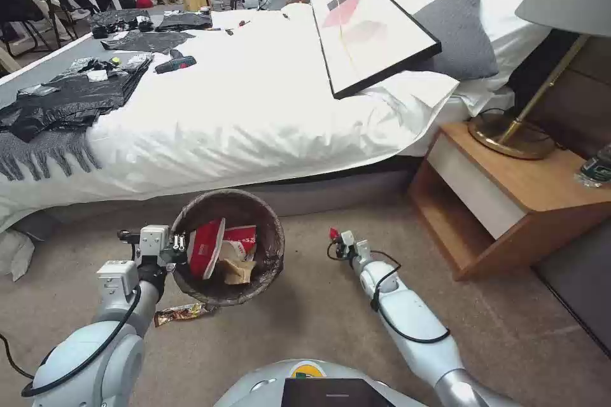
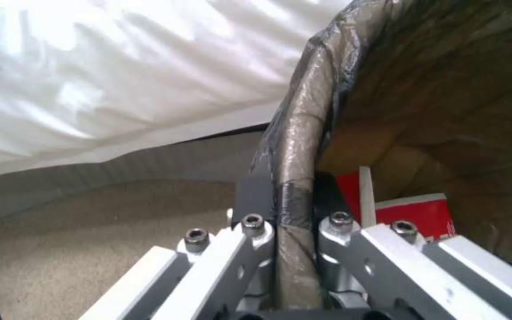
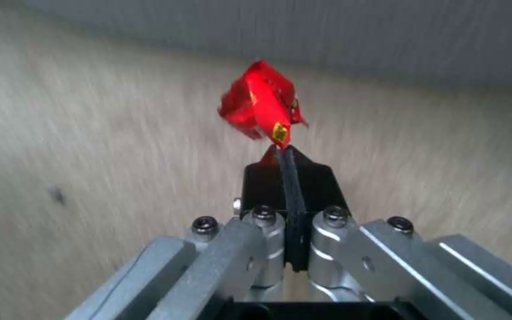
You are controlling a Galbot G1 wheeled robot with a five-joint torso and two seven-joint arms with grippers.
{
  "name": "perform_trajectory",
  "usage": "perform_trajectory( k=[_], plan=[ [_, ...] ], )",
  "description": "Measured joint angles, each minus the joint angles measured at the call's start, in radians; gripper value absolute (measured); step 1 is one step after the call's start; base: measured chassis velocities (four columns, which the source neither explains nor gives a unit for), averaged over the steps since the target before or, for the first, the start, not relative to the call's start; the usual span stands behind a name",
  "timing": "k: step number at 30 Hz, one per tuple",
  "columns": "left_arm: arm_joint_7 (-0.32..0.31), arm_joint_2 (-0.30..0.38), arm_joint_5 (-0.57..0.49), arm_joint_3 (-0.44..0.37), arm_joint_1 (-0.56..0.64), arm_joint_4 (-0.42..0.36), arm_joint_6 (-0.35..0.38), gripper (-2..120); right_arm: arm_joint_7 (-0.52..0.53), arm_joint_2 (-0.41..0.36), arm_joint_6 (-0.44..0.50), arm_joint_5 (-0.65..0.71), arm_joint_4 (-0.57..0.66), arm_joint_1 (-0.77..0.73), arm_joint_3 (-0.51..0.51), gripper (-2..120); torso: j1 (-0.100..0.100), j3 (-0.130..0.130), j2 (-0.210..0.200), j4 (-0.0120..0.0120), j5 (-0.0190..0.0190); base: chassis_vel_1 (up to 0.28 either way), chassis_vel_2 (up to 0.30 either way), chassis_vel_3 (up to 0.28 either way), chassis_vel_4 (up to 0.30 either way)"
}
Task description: Pick up the trash bin, then pick up the garbage from the floor and place it into the trash bin.
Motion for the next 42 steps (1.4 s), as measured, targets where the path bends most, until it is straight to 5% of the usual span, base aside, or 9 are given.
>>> perform_trajectory(
  k=[17, 29, 42],
  plan=[
    [0.001, 0.003, -0.002, 0.003, -0.002, 0.000, 0.000, 3, 0.039, -0.237, -0.104, 0.159, 0.623, -0.102, 0.012, 0, 0.000, 0.000, 0.000, -0.0002, 0.0000, 0.000, 0.000, 0.000, 0.000],
    [0.000, 0.004, -0.004, 0.009, -0.004, 0.000, 0.001, 3, 0.083, -0.289, -0.181, 0.299, 0.870, -0.064, -0.041, 0, 0.000, 0.000, 0.000, 0.0001, -0.0001, 0.000, 0.000, 0.000, 0.000],
    [-0.007, 0.008, -0.025, 0.001, -0.005, 0.000, 0.007, 3, -0.001, -0.336, -0.253, 0.490, 1.073, 0.018, -0.101, 0, 0.000, 0.000, 0.000, 0.0000, -0.0002, 0.000, 0.000, 0.000, 0.000]
  ],
)
